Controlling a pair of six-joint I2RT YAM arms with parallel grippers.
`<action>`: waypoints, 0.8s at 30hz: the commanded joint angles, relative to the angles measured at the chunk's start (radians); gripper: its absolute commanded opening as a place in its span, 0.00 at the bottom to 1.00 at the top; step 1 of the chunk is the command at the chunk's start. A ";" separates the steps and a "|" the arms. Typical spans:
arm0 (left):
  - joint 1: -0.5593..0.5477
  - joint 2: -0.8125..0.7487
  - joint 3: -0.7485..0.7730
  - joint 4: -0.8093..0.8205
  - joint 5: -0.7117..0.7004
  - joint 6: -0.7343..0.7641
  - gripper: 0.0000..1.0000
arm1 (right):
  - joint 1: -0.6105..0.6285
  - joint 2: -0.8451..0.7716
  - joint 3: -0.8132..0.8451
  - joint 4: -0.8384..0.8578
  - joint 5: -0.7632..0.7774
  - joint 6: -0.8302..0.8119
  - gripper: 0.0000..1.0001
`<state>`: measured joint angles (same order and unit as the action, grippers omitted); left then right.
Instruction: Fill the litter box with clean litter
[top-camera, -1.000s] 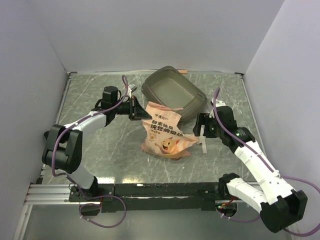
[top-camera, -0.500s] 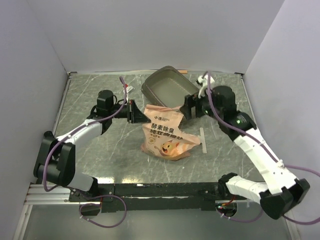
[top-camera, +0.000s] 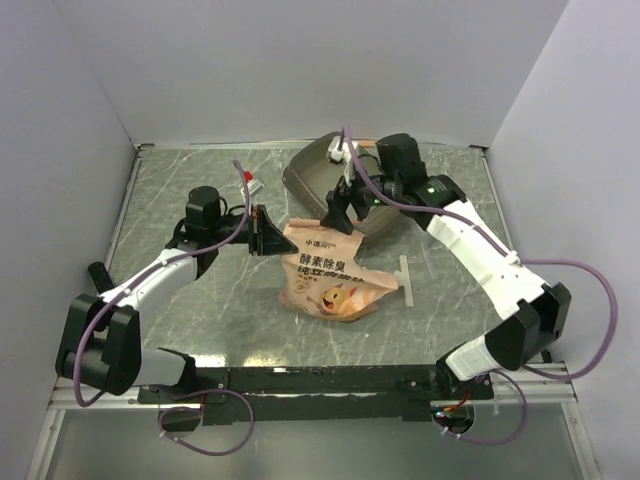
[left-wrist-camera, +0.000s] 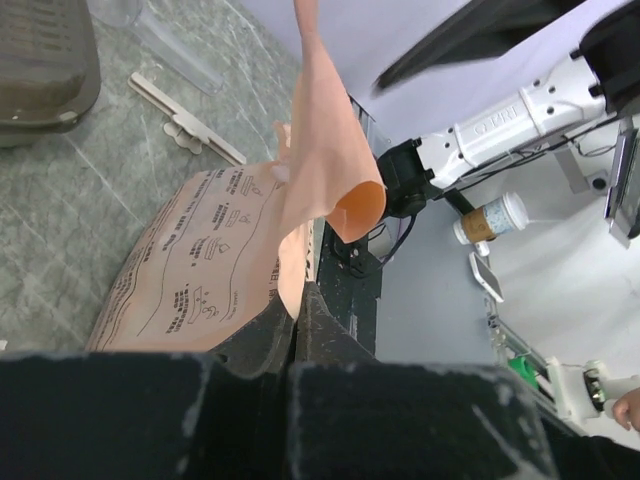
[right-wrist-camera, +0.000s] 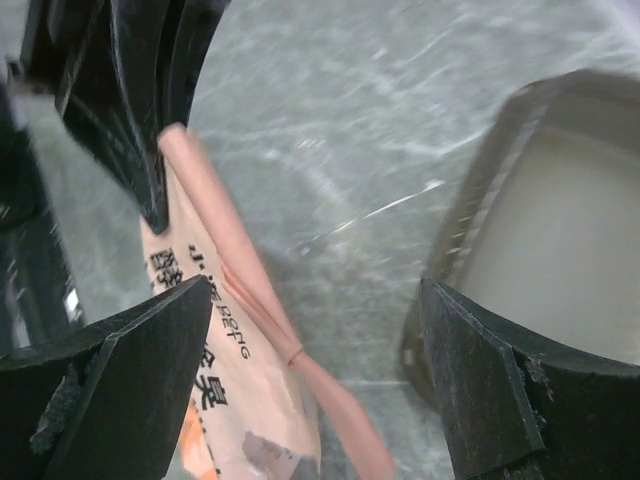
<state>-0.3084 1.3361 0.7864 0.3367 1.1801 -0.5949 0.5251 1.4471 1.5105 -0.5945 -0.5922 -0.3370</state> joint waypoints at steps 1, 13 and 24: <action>-0.011 -0.101 0.004 0.136 0.035 0.033 0.01 | 0.030 0.054 0.076 -0.166 -0.152 -0.129 0.90; -0.014 -0.153 -0.016 0.151 0.003 0.044 0.01 | 0.078 0.075 -0.027 -0.245 -0.216 -0.160 0.80; -0.014 -0.221 0.092 -0.102 -0.193 0.185 0.05 | 0.162 0.062 -0.009 -0.194 -0.037 -0.071 0.00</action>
<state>-0.3267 1.2098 0.7536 0.2150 1.0809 -0.4744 0.6365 1.5490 1.4696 -0.8436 -0.7063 -0.4480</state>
